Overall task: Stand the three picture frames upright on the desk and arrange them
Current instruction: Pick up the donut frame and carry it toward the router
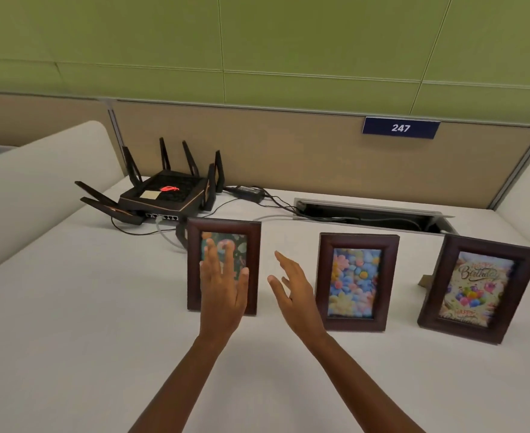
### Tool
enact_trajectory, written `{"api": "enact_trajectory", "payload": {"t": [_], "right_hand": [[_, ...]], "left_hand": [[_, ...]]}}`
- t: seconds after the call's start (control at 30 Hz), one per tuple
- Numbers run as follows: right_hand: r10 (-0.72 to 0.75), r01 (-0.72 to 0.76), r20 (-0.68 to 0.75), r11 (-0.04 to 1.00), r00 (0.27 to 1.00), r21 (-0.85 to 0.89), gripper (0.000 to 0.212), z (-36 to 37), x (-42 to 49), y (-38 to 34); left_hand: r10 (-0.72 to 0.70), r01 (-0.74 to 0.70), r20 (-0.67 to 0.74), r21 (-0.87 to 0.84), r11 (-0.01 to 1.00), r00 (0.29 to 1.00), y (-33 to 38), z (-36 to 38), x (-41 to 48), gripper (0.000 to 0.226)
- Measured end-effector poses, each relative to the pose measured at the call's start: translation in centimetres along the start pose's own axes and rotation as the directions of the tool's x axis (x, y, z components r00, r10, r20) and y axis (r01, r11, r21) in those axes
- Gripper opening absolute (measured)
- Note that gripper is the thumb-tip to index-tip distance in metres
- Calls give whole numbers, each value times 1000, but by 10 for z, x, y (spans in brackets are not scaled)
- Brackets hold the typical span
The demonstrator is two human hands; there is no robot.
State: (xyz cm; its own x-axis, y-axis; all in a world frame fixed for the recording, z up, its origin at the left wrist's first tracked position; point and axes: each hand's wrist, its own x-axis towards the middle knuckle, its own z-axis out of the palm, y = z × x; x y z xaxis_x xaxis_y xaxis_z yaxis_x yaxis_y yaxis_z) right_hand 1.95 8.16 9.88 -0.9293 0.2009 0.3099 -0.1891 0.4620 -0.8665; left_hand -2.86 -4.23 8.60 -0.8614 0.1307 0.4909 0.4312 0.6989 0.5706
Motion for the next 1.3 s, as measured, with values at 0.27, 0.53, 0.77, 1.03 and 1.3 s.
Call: {"api": "enact_trajectory", "payload": {"t": [0.27, 0.53, 0.77, 1.03, 1.3], "right_hand": [[155, -154, 20, 987, 988, -36, 55, 39, 6, 6], [315, -303, -75, 943, 946, 135, 58, 56, 23, 12], [398, -385, -14, 895, 917, 226, 46, 59, 37, 21], [463, -503, 198, 799, 864, 328, 17, 58, 52, 22], [509, -563, 241, 733, 826, 382, 20, 61, 63, 17]], "left_hand": [[-231, 233, 111, -5, 973, 967, -51, -20, 3, 72], [-361, 456, 336, -270, 848, 870, -81, -29, 24, 61], [-276, 442, 424, -366, 819, 863, -94, -23, 34, 48], [-287, 474, 447, -389, 790, 847, -97, -21, 37, 39], [-284, 480, 465, -383, 789, 839, -102, -29, 45, 33]]}}
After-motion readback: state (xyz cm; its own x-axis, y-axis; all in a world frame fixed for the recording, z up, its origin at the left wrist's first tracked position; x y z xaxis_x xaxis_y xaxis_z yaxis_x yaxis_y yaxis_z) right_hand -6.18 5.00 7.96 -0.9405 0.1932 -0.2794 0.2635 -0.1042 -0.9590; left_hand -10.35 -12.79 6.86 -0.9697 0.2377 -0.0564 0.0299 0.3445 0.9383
